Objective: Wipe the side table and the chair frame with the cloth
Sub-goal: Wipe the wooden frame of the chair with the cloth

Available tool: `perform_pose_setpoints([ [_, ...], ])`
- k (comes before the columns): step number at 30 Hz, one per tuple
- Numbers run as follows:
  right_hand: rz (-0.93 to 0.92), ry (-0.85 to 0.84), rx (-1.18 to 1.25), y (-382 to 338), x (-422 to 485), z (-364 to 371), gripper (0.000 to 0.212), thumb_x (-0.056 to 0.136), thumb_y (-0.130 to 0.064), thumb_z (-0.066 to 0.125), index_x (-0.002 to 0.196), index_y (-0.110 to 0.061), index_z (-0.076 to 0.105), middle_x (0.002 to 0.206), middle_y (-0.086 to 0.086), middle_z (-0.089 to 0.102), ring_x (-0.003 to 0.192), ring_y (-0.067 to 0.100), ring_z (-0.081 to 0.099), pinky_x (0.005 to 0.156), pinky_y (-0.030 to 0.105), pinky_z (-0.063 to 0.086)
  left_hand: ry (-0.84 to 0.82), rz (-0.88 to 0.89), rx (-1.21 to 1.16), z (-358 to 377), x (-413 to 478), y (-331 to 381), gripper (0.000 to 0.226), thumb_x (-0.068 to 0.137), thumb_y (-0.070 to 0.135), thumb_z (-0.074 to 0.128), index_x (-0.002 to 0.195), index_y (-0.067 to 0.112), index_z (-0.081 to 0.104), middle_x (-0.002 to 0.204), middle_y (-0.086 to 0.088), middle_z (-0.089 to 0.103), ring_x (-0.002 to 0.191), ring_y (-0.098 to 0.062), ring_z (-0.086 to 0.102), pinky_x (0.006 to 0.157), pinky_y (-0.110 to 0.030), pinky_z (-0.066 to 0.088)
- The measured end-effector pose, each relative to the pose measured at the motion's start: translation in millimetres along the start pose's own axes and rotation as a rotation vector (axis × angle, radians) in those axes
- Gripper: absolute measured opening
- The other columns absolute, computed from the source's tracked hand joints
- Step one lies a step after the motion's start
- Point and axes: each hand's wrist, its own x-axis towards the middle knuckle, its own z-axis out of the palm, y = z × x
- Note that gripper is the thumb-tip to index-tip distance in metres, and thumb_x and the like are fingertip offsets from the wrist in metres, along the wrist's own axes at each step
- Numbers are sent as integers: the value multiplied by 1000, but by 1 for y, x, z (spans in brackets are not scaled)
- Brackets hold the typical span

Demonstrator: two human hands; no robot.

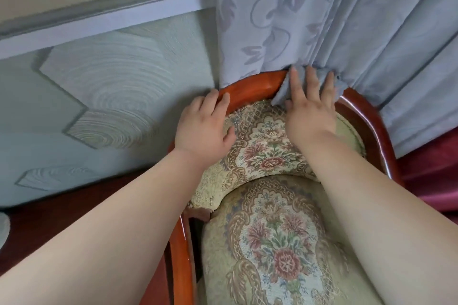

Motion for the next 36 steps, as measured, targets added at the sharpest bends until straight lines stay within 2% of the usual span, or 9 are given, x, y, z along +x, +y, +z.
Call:
perform_pose_setpoints([
  [6,-315,-82,13,-53,-17,-3,99,90,-10,50,160,-41,-14,169,-9,-22,150,44,-30,123,54,-7,-40,-92,70,8,-2,20,87,82,47,66,154,7,39,156,-23,38,133,-43,42,110,-55,40],
  [9,-395,-58,-53,-36,-8,-4,99,93,-14,51,158,-45,-17,170,-11,-21,152,41,-28,124,55,-11,-59,-112,119,8,-2,22,88,82,48,66,154,6,38,156,-24,38,131,-44,43,107,-55,43],
  [14,-44,-45,-27,41,-3,-6,69,107,-44,25,159,-40,-20,172,1,-13,154,45,-17,124,63,-1,-84,-120,186,10,-3,21,89,87,54,59,160,11,29,161,-21,31,138,-41,38,108,-52,43],
  [17,91,-15,16,49,-4,-1,70,106,-45,28,160,-37,-15,173,4,-8,154,49,-11,124,64,-2,-67,-129,206,16,-5,20,90,86,53,60,160,11,28,161,-22,31,138,-41,36,110,-54,41],
  [22,-202,-6,4,-19,-11,11,90,102,-23,43,156,-37,-27,167,-3,-31,147,48,-33,118,58,-15,-55,-137,199,21,-6,20,94,81,49,64,159,9,30,161,-23,32,138,-43,35,113,-56,37],
  [26,-324,27,-41,-20,-8,14,99,97,-15,51,157,-44,-22,169,-11,-24,151,43,-28,120,53,-14,-44,-138,181,20,-6,21,93,80,47,64,159,9,32,162,-23,31,138,-43,36,113,-56,37],
  [30,-138,2,-132,26,-6,10,105,91,-14,55,157,-41,-23,169,-4,-21,152,49,-20,122,65,-6,-46,-145,177,18,-8,20,89,85,51,59,159,10,32,163,-22,30,140,-43,36,112,-55,37],
  [33,61,-25,-90,44,-5,6,76,104,-33,38,161,-35,-12,173,6,-6,153,51,-8,124,64,0,-47,-143,168,18,-8,20,88,87,57,53,159,12,32,164,-21,30,141,-42,36,112,-55,37],
  [36,82,-30,-36,22,-3,3,69,106,-37,29,162,-34,-12,172,6,-12,152,52,-14,124,60,-8,-50,-141,163,21,-7,20,89,88,61,48,160,11,30,164,-21,29,142,-42,35,115,-56,34],
])
